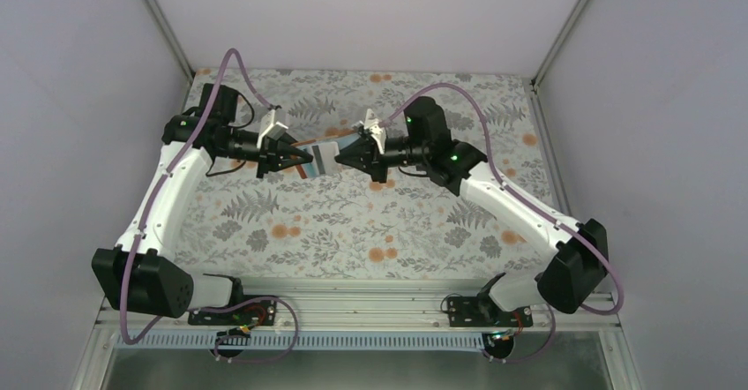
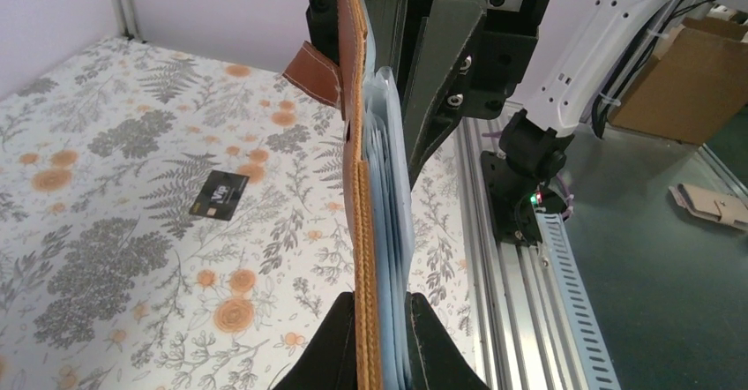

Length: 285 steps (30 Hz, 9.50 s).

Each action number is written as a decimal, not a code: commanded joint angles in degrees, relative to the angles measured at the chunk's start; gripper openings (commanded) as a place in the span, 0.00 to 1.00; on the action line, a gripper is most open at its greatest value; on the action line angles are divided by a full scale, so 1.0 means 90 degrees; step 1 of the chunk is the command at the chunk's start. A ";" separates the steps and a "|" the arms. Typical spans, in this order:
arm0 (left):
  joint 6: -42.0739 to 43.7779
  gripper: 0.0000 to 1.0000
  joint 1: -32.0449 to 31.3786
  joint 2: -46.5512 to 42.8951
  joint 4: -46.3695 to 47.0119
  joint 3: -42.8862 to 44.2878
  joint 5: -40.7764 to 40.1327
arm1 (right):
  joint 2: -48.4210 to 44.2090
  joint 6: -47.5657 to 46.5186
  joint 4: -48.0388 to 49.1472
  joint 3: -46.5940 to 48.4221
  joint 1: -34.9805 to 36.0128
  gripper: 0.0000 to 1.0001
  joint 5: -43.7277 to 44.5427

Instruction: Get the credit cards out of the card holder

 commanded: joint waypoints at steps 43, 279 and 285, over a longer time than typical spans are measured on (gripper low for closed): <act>-0.0121 0.14 -0.0149 -0.0005 0.0217 0.0007 0.0480 | -0.0549 -0.0386 -0.0684 0.0259 -0.0592 0.04 -0.0113; -0.3746 0.02 0.0965 -0.0055 0.3172 -0.0773 -0.2904 | 0.0546 0.1052 -0.0754 0.1308 0.0129 0.37 0.4478; -0.3697 0.02 0.0944 -0.0023 0.3122 -0.0764 -0.2451 | 0.0944 0.0929 0.0555 0.1336 0.1167 0.39 0.2558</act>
